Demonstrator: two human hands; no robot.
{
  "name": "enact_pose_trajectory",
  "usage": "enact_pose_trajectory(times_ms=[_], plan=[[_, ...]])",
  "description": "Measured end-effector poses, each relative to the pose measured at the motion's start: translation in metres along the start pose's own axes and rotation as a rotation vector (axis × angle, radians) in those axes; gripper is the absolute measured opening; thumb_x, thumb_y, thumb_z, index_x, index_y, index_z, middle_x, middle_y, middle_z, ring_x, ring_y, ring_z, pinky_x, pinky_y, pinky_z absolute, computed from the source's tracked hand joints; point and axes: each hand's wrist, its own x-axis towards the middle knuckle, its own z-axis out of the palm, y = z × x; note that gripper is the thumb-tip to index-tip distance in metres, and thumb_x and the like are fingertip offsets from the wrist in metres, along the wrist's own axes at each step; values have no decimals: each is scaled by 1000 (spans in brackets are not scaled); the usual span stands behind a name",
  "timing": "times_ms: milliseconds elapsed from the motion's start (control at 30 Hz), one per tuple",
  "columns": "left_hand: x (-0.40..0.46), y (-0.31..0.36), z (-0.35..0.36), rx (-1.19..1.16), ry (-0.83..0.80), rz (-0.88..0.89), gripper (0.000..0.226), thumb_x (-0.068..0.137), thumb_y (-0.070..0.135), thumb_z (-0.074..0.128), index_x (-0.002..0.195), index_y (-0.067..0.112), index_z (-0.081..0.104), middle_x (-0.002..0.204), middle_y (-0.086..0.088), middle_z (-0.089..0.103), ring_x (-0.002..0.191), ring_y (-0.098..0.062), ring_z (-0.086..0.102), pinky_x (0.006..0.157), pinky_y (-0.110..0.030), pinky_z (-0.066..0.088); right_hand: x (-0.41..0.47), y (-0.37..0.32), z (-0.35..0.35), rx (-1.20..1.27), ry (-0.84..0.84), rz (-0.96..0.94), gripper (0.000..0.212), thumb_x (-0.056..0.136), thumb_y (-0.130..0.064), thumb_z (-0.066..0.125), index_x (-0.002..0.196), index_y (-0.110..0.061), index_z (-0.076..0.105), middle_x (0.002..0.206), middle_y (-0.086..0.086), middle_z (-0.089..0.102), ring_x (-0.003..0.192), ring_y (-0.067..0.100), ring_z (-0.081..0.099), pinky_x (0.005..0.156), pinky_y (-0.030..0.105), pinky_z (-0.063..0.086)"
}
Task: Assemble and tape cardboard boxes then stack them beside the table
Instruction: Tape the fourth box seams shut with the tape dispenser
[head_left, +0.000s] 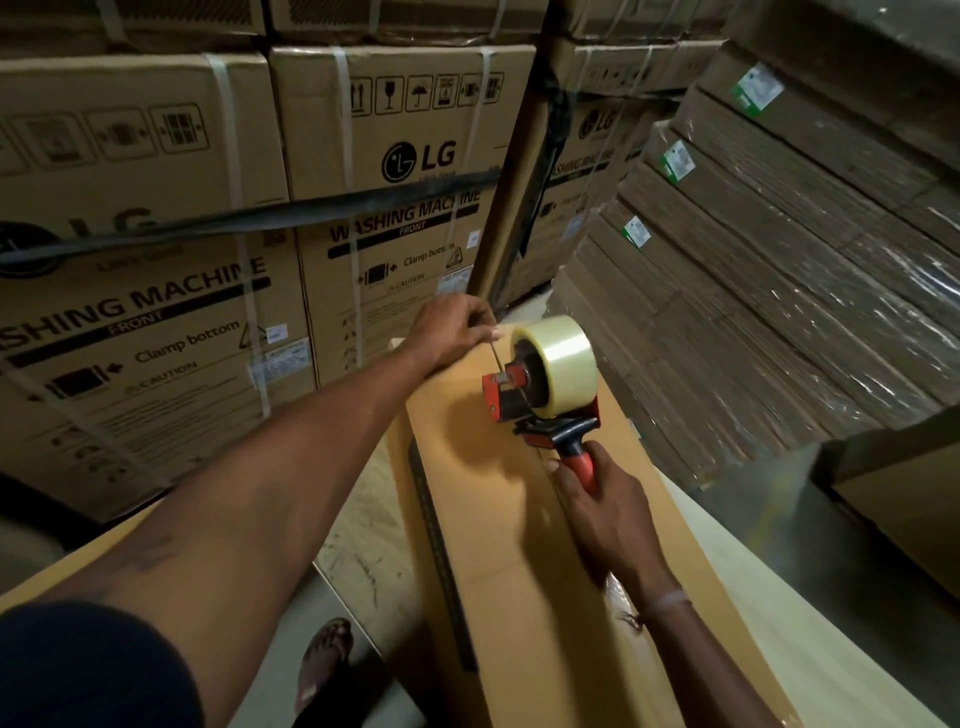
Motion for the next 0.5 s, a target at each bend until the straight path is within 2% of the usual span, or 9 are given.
enact_pose_trajectory(times_ms=[233,367,500], plan=[[25,-3,-16,33,-10,-24,10,92,34,74,100,29,71,98,12,66,99,-13,63,86,-36,50,28,-16,14,91,-6,-2,14,102,-44,61,116,-39,59,98,-14,67,89,2,62,70,23,46],[49,-8,-30,71,49,-78,12,93,30,73,105,28,71,106,8,68,103,-13,60,89,-34,46,66,-31,28,80,12,-13,18,101,-46,61,115,-34,62,95,-9,70,87,9,64,78,35,54],[60,-8,-28,69,103,-101,11,96,25,70,107,26,69,102,8,63,99,-12,57,84,-32,40,86,-41,31,42,0,8,20,99,-43,61,113,-29,64,95,-3,71,86,14,63,75,34,50]])
